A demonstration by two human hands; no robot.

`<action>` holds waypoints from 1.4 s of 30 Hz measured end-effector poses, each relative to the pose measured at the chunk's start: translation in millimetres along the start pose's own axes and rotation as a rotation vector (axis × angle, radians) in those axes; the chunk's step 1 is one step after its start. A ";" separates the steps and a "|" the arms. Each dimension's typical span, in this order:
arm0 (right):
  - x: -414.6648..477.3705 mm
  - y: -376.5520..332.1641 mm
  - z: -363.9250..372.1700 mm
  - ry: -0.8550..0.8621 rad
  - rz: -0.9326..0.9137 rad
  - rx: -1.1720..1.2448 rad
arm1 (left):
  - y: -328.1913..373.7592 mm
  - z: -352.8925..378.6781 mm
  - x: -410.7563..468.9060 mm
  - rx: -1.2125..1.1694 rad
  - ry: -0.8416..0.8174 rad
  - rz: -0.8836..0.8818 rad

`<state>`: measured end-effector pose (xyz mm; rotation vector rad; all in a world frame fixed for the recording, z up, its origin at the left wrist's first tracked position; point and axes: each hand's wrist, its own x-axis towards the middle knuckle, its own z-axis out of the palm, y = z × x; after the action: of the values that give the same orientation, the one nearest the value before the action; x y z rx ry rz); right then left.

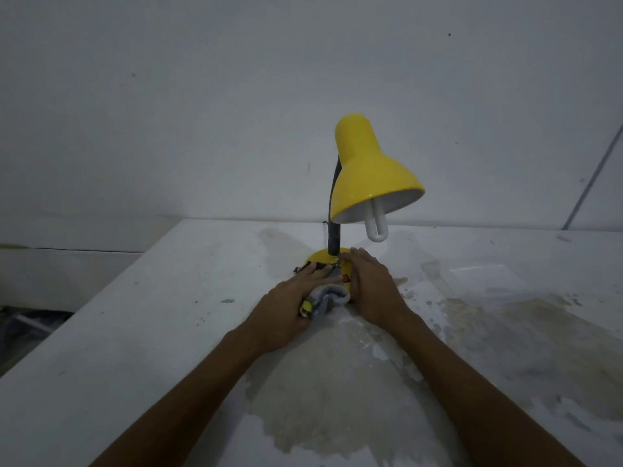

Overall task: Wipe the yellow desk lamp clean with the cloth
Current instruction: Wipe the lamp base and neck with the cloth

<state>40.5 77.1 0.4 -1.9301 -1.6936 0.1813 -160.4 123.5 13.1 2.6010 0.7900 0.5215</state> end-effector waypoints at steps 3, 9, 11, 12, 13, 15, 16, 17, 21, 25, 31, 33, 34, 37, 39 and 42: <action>-1.2 -3.5 -0.4 0.027 0.033 0.040 | -2.3 0.5 -2.4 0.112 0.080 -0.075; -0.4 -1.5 4.8 0.062 0.050 0.050 | -4.7 8.7 12.8 0.067 0.222 -0.278; 0.3 -0.9 4.5 0.074 0.051 0.046 | 1.7 10.8 15.8 0.106 0.212 -0.333; 0.8 -0.3 5.1 0.073 0.051 0.044 | 6.0 12.3 15.9 0.106 0.215 -0.348; 1.5 0.3 5.8 0.076 0.049 0.038 | 10.5 13.6 14.9 0.110 0.218 -0.356; 2.9 1.0 7.2 0.081 0.053 0.033 | 17.9 16.5 11.6 0.118 0.224 -0.365; 2.9 0.8 7.3 0.082 0.056 0.038 | 20.5 18.2 9.8 0.113 0.228 -0.367; 3.2 0.9 7.4 0.085 0.059 0.043 | 23.4 19.7 8.0 0.108 0.231 -0.369; 3.7 4.4 8.5 0.137 0.040 0.130 | 38.6 22.9 -0.7 0.119 0.232 -0.360; 3.5 7.8 0.8 0.194 0.042 0.212 | 55.5 25.2 -8.6 0.160 0.222 -0.332; -2.7 11.1 -11.3 0.080 -0.001 0.279 | 72.1 25.6 -11.5 0.224 0.162 -0.289; -5.8 9.5 -14.2 0.061 -0.005 0.317 | 75.1 19.1 -14.4 0.187 0.141 -0.313; -6.6 9.3 -13.3 0.072 -0.002 0.320 | 72.8 13.4 -14.1 0.150 0.124 -0.359; -3.0 8.2 -8.7 0.144 0.017 0.276 | 53.8 -10.5 2.6 0.014 0.165 -0.513; -1.8 6.6 -5.3 0.178 0.038 0.290 | 43.3 -29.1 15.5 -0.308 0.326 -0.670; -2.8 3.1 -3.6 0.210 0.034 0.330 | 36.7 -47.5 26.1 -0.840 0.437 -0.684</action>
<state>44.3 73.2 1.2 -1.6710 -1.3977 0.2455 -144.9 121.8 76.7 1.3596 1.1906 0.9484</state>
